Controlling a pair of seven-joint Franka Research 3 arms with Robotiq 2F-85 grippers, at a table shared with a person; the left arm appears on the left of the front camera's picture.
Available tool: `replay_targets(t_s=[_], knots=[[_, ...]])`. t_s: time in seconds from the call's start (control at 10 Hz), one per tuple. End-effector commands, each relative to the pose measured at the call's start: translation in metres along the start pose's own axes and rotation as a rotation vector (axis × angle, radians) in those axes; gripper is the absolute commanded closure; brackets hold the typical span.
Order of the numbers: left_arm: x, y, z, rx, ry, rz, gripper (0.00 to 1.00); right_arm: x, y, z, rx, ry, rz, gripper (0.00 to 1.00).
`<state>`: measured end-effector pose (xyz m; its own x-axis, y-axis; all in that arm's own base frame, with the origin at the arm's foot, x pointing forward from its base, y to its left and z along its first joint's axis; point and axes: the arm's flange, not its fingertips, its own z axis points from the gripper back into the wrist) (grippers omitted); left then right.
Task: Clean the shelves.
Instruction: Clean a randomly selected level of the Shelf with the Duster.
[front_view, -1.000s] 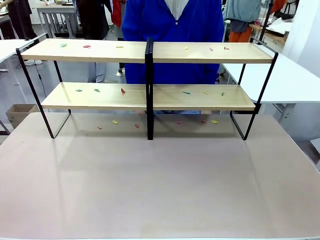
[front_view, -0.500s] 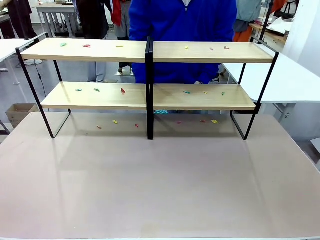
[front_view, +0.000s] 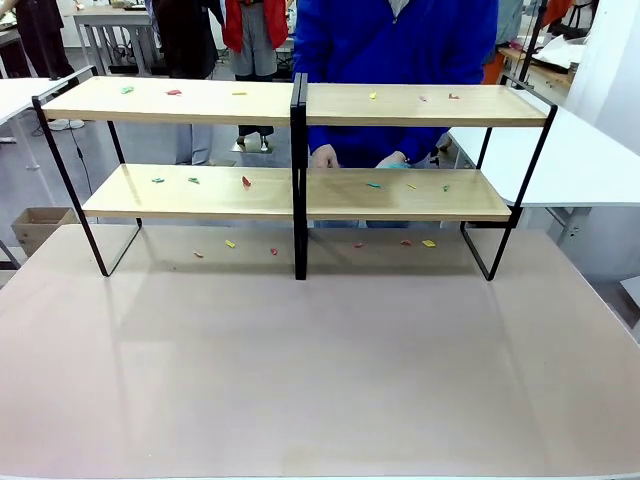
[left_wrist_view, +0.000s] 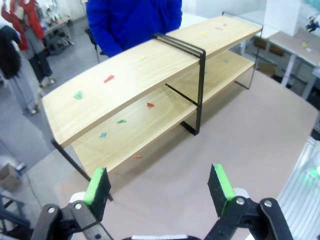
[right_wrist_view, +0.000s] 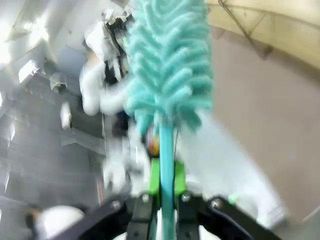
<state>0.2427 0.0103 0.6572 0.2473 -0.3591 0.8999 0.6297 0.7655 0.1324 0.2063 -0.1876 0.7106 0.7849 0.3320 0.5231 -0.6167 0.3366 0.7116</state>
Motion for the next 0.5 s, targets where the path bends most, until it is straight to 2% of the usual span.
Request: replay_targets(t_s=[0.0, 0.1, 0.2, 0.3, 0.4], knots=[[0.000, 0.000, -0.001, -0.003, -0.001, 0.004, 0.00, -0.031, 0.026, -0.037, 0.056, 0.351, 0.025, 0.88], [0.000, 0.000, -0.001, -0.003, -0.001, 0.004, 0.00, -0.033, 0.030, -0.088, -0.031, 0.402, 0.006, 0.88], [0.000, 0.000, -0.001, -0.003, -0.001, 0.004, 0.00, -0.032, 0.029, -0.139, -0.067, 0.454, 0.026, 0.88], [0.000, 0.000, -0.001, -0.003, -0.001, 0.004, 0.00, -0.030, 0.019, -0.190, -0.192, 0.480, 0.003, 0.88], [0.000, 0.000, -0.001, -0.003, -0.001, 0.004, 0.00, -0.024, 0.010, -0.240, -0.211, 0.470, 0.027, 0.88]])
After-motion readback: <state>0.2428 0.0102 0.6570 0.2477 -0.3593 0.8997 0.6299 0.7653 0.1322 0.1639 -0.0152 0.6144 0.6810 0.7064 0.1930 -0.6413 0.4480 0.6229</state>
